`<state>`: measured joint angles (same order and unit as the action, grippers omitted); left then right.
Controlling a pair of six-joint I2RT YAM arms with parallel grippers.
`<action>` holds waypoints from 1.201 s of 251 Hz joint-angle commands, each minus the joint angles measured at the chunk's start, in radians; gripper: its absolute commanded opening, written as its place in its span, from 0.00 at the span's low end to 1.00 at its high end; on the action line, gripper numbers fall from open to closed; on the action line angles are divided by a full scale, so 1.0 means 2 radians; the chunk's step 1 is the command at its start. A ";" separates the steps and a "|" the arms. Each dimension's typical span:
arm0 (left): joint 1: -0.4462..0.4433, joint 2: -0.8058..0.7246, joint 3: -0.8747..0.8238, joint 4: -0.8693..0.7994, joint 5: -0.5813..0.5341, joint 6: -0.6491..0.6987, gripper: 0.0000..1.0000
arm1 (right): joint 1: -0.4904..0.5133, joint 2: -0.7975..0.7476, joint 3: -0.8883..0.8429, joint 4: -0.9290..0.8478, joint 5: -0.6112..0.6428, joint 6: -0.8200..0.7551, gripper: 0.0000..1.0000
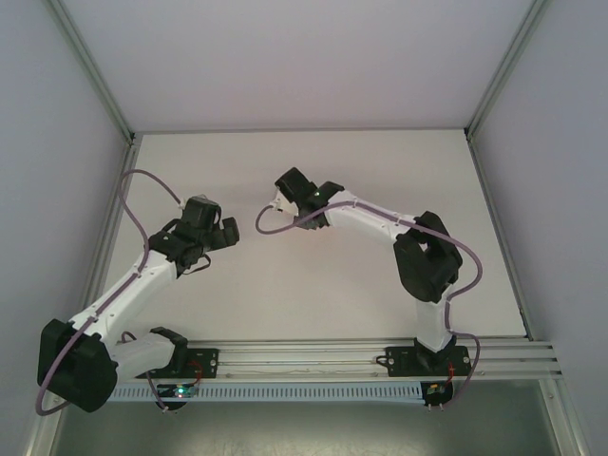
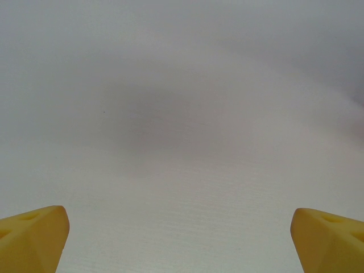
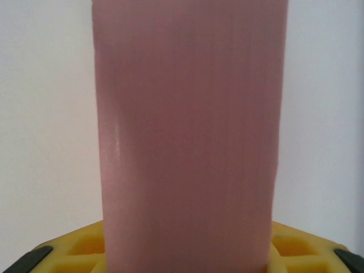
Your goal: Assemble paper box
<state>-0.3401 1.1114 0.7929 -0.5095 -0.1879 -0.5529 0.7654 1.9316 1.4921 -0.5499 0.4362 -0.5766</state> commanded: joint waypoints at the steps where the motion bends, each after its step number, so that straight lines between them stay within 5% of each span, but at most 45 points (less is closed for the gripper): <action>1: -0.004 -0.015 -0.010 0.003 -0.002 0.003 1.00 | 0.011 -0.017 -0.058 0.139 0.137 -0.038 0.31; 92: -0.004 -0.023 -0.014 0.005 0.008 0.006 1.00 | 0.056 0.021 -0.151 0.276 0.219 -0.099 0.38; 164: -0.004 -0.042 -0.024 0.006 0.014 0.006 1.00 | 0.069 0.020 -0.190 0.262 0.166 -0.057 0.46; 186: -0.004 -0.051 -0.025 0.003 0.014 0.008 1.00 | 0.071 0.005 -0.208 0.259 0.144 -0.056 0.55; 214: -0.004 -0.061 -0.028 0.004 0.013 0.008 1.00 | 0.074 -0.028 -0.245 0.269 0.110 -0.074 0.82; 237: -0.004 -0.068 -0.030 0.004 0.014 0.007 1.00 | 0.074 -0.058 -0.271 0.266 0.079 -0.073 0.94; 301: -0.004 -0.065 -0.029 0.009 0.016 0.010 1.00 | 0.062 -0.170 -0.335 0.251 -0.019 -0.063 0.98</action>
<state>-0.3401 0.9825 0.7425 -0.5087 -0.1535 -0.5522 0.9005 1.6993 0.8722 -0.0174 0.5407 -0.7212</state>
